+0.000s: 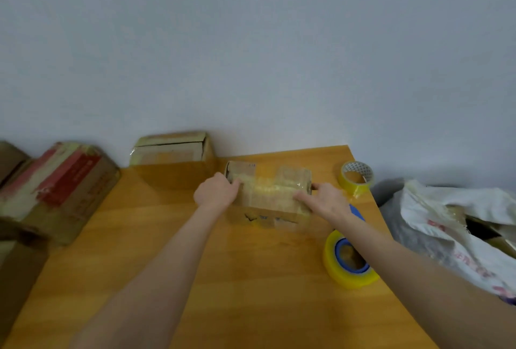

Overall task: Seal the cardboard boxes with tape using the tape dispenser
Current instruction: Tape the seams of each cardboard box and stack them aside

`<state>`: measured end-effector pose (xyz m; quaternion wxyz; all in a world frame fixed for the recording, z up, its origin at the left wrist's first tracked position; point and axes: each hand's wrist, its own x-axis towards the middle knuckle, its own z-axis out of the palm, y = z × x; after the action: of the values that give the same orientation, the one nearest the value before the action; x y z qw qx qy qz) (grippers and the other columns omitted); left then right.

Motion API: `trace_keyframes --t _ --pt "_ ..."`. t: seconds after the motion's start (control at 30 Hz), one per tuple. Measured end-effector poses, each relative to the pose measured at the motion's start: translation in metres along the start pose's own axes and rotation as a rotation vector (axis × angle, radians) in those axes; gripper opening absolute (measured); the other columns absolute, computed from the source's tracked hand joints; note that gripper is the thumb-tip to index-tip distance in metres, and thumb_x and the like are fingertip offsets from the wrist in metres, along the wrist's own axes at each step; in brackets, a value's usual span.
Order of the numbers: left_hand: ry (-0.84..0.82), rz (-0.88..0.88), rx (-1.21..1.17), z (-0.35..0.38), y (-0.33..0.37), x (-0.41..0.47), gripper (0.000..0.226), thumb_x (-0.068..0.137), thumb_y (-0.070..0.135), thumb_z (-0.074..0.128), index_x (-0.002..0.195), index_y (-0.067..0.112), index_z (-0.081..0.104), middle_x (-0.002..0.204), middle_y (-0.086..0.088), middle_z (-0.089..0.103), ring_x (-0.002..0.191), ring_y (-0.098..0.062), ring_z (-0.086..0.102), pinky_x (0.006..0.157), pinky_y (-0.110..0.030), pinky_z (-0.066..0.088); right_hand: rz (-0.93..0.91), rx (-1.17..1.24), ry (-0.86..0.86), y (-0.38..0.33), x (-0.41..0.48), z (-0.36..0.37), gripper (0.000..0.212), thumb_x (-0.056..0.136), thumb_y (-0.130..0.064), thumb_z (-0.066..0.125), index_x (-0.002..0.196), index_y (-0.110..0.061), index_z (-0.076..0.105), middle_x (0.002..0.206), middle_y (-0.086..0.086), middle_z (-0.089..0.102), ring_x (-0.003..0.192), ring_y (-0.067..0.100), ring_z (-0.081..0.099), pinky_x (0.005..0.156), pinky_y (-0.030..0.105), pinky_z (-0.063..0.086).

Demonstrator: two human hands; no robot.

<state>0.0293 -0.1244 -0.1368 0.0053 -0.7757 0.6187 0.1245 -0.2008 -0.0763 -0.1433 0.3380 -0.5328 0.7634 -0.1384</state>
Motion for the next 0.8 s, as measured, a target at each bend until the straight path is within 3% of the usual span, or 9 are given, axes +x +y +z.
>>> trace_keyframes --t 0.13,0.27,0.33,0.4,0.5,0.6,0.67,0.73,0.8 --pt "0.006 -0.039 0.056 0.003 -0.014 -0.041 0.052 0.095 0.06 0.035 0.086 0.012 0.053 0.07 0.001 0.051 0.067 -0.019 0.054 0.054 -0.027 0.04 -0.071 -0.031 -0.078 0.015 -0.028 0.001 0.044 0.081 -0.057 0.064 0.091 -0.015 0.073 0.077 0.003 0.074 0.074 0.021 0.069 0.061 0.033 0.052" --pt "-0.031 -0.11 -0.013 0.022 -0.031 -0.091 0.055 0.094 0.06 0.038 0.081 0.011 0.058 0.069 -0.001 0.058 0.063 -0.02 0.058 0.054 -0.029 0.048 -0.172 -0.151 -0.114 0.037 -0.057 0.0 0.048 0.082 -0.065 0.057 0.099 -0.021 0.067 0.075 0.0 0.07 0.066 0.018 0.066 0.05 0.03 0.046" --pt "-0.02 -0.137 -0.032 0.031 -0.032 -0.118 0.052 0.094 0.058 0.04 0.082 0.01 0.059 0.066 -0.001 0.056 0.058 -0.018 0.055 0.047 -0.027 0.043 -0.227 -0.198 -0.106 0.05 -0.07 -0.002 0.049 0.083 -0.066 0.056 0.103 -0.023 0.063 0.074 -0.003 0.066 0.066 0.016 0.063 0.047 0.027 0.042" --pt "0.005 -0.166 -0.066 0.039 -0.031 -0.14 0.047 0.095 0.055 0.043 0.092 0.011 0.059 0.076 -0.002 0.059 0.063 -0.017 0.057 0.048 -0.028 0.044 -0.268 -0.24 -0.116 0.06 -0.083 -0.005 0.05 0.085 -0.065 0.054 0.11 -0.022 0.06 0.068 -0.005 0.06 0.061 0.015 0.06 0.044 0.026 0.038" --pt "0.058 -0.185 -0.142 0.043 -0.025 -0.165 0.048 0.096 0.05 0.046 0.122 0.011 0.054 0.108 -0.007 0.06 0.087 -0.022 0.061 0.065 -0.032 0.051 -0.318 -0.238 -0.144 0.074 -0.09 -0.006 0.059 0.091 -0.063 0.048 0.131 -0.02 0.053 0.062 -0.005 0.054 0.053 0.012 0.052 0.042 0.025 0.035" --pt "0.087 -0.151 -0.279 0.044 -0.015 -0.18 0.071 0.094 0.048 0.052 0.149 0.013 0.025 0.141 -0.01 0.043 0.121 -0.027 0.05 0.087 -0.037 0.048 -0.268 -0.152 -0.056 0.095 -0.082 -0.02 0.064 0.091 -0.065 0.045 0.137 -0.021 0.049 0.097 -0.001 0.067 0.074 0.015 0.062 0.06 0.032 0.051" --pt "0.082 -0.135 -0.375 0.049 -0.009 -0.186 0.089 0.087 0.058 0.057 0.153 0.019 0.012 0.151 -0.008 0.031 0.131 -0.027 0.042 0.093 -0.04 0.047 -0.151 -0.127 0.039 0.115 -0.071 -0.035 0.069 0.088 -0.062 0.053 0.14 -0.017 0.043 0.128 0.006 0.056 0.106 0.023 0.059 0.079 0.036 0.051" --pt "0.036 -0.168 -0.436 0.054 -0.006 -0.187 0.103 0.079 0.067 0.061 0.154 0.023 0.006 0.155 -0.005 0.025 0.134 -0.027 0.04 0.096 -0.043 0.048 0.012 -0.189 0.005 0.138 -0.062 -0.043 0.071 0.084 -0.063 0.061 0.132 -0.014 0.044 0.132 0.011 0.047 0.118 0.031 0.05 0.078 0.039 0.044" --pt "-0.002 -0.197 -0.43 0.056 -0.005 -0.187 0.108 0.075 0.071 0.061 0.154 0.023 0.004 0.157 -0.004 0.023 0.135 -0.027 0.04 0.095 -0.043 0.048 0.133 -0.116 -0.116 0.156 -0.052 -0.039 0.053 0.081 -0.06 0.067 0.098 -0.011 0.052 0.098 0.012 0.056 0.088 0.025 0.057 0.065 0.035 0.039"
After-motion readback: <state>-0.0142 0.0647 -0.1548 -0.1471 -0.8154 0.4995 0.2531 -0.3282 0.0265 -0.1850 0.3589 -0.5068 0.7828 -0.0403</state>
